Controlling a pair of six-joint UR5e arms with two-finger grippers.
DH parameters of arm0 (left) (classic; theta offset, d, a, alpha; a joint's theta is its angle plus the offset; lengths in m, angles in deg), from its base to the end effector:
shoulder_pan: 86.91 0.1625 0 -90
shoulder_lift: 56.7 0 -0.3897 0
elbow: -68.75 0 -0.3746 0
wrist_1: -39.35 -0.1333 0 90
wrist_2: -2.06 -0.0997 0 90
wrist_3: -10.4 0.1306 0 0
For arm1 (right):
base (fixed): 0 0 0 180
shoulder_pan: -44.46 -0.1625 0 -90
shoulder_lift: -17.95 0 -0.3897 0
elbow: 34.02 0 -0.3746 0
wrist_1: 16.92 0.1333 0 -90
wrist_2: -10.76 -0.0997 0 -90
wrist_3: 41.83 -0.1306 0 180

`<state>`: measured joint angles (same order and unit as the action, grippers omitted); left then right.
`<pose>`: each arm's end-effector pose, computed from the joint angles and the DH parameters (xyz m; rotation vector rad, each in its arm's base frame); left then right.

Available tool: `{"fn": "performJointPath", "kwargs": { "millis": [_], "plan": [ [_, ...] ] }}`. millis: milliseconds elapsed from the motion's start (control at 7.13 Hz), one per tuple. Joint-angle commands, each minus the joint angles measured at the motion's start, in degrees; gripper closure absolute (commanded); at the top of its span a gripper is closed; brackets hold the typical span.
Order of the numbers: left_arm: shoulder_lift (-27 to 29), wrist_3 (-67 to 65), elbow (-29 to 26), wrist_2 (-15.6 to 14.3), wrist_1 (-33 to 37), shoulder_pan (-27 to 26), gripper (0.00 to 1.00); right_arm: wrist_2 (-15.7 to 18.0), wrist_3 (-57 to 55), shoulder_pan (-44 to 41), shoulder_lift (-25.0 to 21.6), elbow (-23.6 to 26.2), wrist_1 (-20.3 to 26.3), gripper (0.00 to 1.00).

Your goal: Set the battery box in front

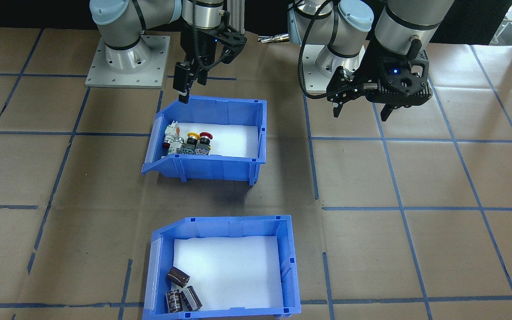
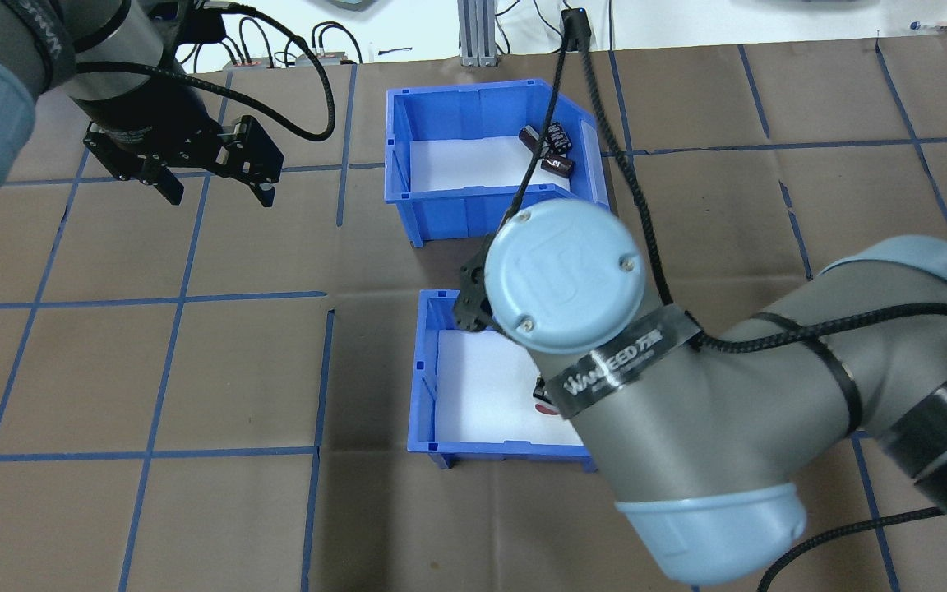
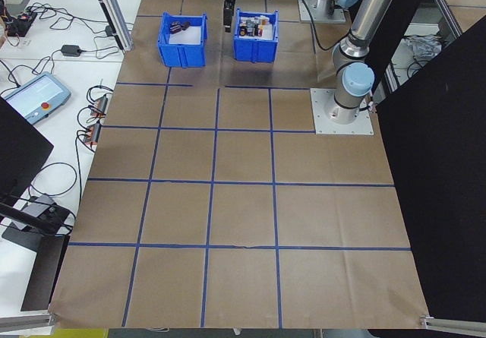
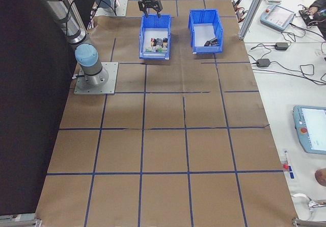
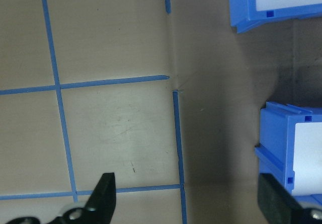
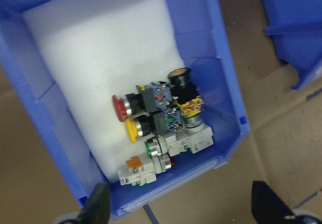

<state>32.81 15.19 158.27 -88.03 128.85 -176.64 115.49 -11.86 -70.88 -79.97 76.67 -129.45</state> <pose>-0.1309 -0.4749 0.4305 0.1237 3.1362 -0.0401 0.2751 -0.3470 0.3581 1.3038 -2.5563 0.2298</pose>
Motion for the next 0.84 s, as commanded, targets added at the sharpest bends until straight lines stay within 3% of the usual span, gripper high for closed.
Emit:
{"fn": "performJointPath", "kwargs": {
  "millis": [0,140,280,421,701],
  "plan": [
    [-0.04,-0.57,0.3,1.92,-0.03,0.0,0.0,-6.59,-10.59,9.65,-0.25,-5.12,4.2,0.0],
    [-0.3,0.47,0.48,3.07,0.06,0.0,0.0,-10.03,-16.55,13.87,-0.34,-8.79,7.64,0.0],
    [-1.26,0.39,0.57,2.21,0.41,0.09,0.0,-14.77,-18.87,18.96,0.26,-13.53,13.59,0.0],
    [-1.09,0.39,0.57,2.12,0.32,0.09,0.0,-17.08,-19.07,24.06,1.75,-17.84,18.0,0.0],
    [-1.09,0.48,0.66,2.11,0.32,0.27,0.0,-14.22,-22.81,26.22,7.8,-21.21,20.85,0.0]
  ]
}}
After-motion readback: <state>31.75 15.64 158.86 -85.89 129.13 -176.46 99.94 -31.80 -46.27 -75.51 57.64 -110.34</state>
